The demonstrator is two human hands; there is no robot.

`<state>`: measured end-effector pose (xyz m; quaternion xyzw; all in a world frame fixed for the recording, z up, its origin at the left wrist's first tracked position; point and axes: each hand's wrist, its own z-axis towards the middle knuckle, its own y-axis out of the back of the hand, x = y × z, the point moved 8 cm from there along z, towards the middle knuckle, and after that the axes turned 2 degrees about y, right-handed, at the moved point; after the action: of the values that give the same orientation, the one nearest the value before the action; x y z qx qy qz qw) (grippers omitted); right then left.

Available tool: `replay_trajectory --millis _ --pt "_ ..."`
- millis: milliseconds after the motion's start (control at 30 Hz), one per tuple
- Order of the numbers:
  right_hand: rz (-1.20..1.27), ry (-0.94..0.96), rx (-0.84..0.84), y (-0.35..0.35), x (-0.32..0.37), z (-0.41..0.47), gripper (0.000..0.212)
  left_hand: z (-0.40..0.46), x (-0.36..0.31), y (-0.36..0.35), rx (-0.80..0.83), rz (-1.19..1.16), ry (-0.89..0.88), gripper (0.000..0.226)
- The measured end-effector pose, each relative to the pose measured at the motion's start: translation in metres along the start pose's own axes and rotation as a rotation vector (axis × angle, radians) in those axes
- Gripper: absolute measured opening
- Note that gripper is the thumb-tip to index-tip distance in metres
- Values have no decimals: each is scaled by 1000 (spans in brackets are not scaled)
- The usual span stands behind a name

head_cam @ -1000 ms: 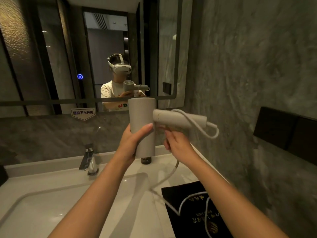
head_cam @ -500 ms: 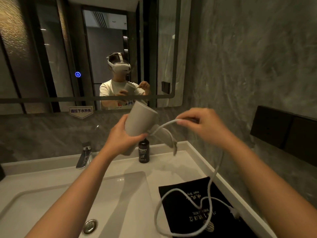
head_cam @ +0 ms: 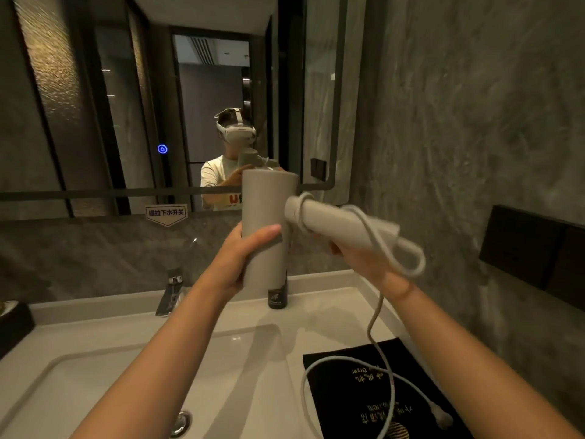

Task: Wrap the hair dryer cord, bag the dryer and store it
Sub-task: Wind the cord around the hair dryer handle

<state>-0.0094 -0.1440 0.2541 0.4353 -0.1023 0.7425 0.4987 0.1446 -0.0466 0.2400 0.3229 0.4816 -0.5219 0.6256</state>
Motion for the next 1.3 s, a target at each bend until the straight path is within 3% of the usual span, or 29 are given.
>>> replay_trajectory --millis 100,233,333,433,600,700,800,900,1000,1100,1200,1300 --pt "-258 -62 -15 -9 -11 -11 26 7 -6 6 -199 -25 -49 54" --pt "-331 -63 75 -24 -6 -33 26 12 -1 25 -493 -80 -65 70" --pt "-433 -30 158 -27 9 -39 24 9 -9 33 -648 248 -131 73" --pt "-551 4 114 -1 32 -29 15 4 -11 27 -579 514 -175 77" --pt "-616 106 -55 40 60 -11 19 0 -10 14 -323 705 -192 70" --pt "-553 111 -68 53 64 0 17 -4 -9 6 -104 608 -122 57" --pt "-387 108 -57 54 61 3 6 -9 -9 -2 66 430 -44 59" --pt "-229 105 -58 45 56 2 14 -7 -8 -11 150 239 -21 62" --pt "-13 18 -98 38 43 -6 26 -5 -8 -19 134 68 -19 54" --pt "252 -196 -313 30 10 -21 31 -3 -2 -27 61 -145 26 38" --pt "63 -147 -152 9 -1 -21 27 4 1 -24 -92 -313 64 49" --pt "-153 -162 24 -5 -8 -37 26 14 -6 -1 -342 -248 -4 60"
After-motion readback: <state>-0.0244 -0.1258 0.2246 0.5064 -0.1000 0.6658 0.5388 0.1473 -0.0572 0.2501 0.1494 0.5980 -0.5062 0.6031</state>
